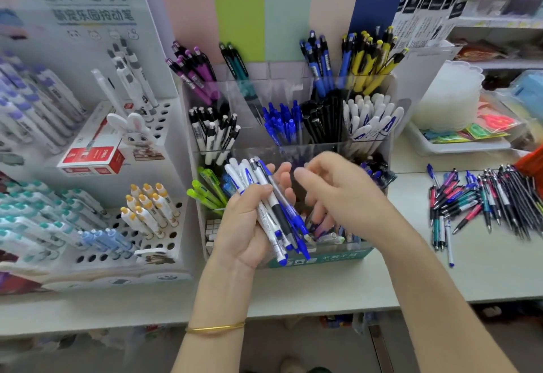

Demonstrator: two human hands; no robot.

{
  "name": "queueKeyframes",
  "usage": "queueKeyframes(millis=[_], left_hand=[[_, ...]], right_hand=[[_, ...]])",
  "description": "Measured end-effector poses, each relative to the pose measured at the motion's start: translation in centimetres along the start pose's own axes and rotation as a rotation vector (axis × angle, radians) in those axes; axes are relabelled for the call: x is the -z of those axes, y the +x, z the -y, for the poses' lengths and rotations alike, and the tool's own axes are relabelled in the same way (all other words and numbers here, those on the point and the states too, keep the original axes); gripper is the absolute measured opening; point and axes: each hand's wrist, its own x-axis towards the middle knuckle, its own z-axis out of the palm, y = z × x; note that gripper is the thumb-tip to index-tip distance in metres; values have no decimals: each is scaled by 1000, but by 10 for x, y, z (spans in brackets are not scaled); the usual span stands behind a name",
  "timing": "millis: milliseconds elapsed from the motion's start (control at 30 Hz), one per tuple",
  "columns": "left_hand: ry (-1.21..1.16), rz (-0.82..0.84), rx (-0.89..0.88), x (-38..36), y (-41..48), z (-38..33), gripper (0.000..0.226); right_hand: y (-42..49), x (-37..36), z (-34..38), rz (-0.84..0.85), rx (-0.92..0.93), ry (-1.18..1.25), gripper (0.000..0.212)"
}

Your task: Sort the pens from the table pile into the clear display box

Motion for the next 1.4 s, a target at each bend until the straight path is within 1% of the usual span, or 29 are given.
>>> queueKeyframes(millis=[67, 100, 133, 200, 300, 400, 533, 600, 667, 733, 800, 867, 933, 1000, 1067, 1133, 1167, 1200, 1300, 1400], left_hand=[[-53, -12, -78, 5, 1, -4, 36], [-78, -15, -121, 7, 2, -7, 38], [-101, -16, -158, 7, 1, -9, 42], [-124, -29, -230, 7, 1, -12, 42], [-115, -78, -334, 6, -2, -15, 20], [-57, -115, -376, 7, -7, -19, 16], [9, -98, -344, 11, -11, -22, 24], [6, -109, -328, 14, -10, -22, 22], [12, -128, -305, 18, -9, -19, 30], [34, -150, -296, 20, -9, -17, 37], [46, -180, -329, 21, -10, -15, 46], [77, -210, -392, 22, -11, -17, 48], [151, -213, -431, 17, -12, -19, 39], [206, -213, -438, 10, -12, -17, 30], [202, -215, -432, 2, -9, -13, 28], [174, -233, -413, -4, -7, -9, 27], [168, -248, -401, -6, -5, -7, 26], [166, -262, -388, -9, -4, -6, 25], [139, -252, -343, -11, 0, -9, 23], [120, -227, -322, -9, 3, -17, 34]], right_hand=[[-5, -7, -3, 225, -107, 7, 29], [-6, -12, -5, 317, -142, 63, 28], [-8, -17, -5, 374, -155, 148, 26], [-9, -27, -7, 391, -118, 289, 22], [-7, -36, -10, 281, -25, 289, 13], [-3, -39, -11, 186, 24, 316, 9], [-2, -38, -15, 133, 39, 314, 19], [-1, -37, -18, 53, 78, 245, 23], [0, -34, -20, -10, 111, 187, 24], [0, -30, -22, -21, 111, 184, 24], [-1, -24, -26, -29, 90, 200, 23], [-3, -17, -29, -34, 55, 244, 23], [-4, -12, -29, -54, 41, 286, 23], [-1, -13, -26, -121, 46, 363, 21], [3, -16, -20, -211, 47, 530, 16], [7, -23, -13, -254, 40, 746, 8], [9, -26, -9, -268, 42, 815, 5], [10, -28, -6, -286, 56, 829, 5], [18, -27, 3, -371, 158, 651, 8], [32, -12, 14, -438, 258, 485, 9]])
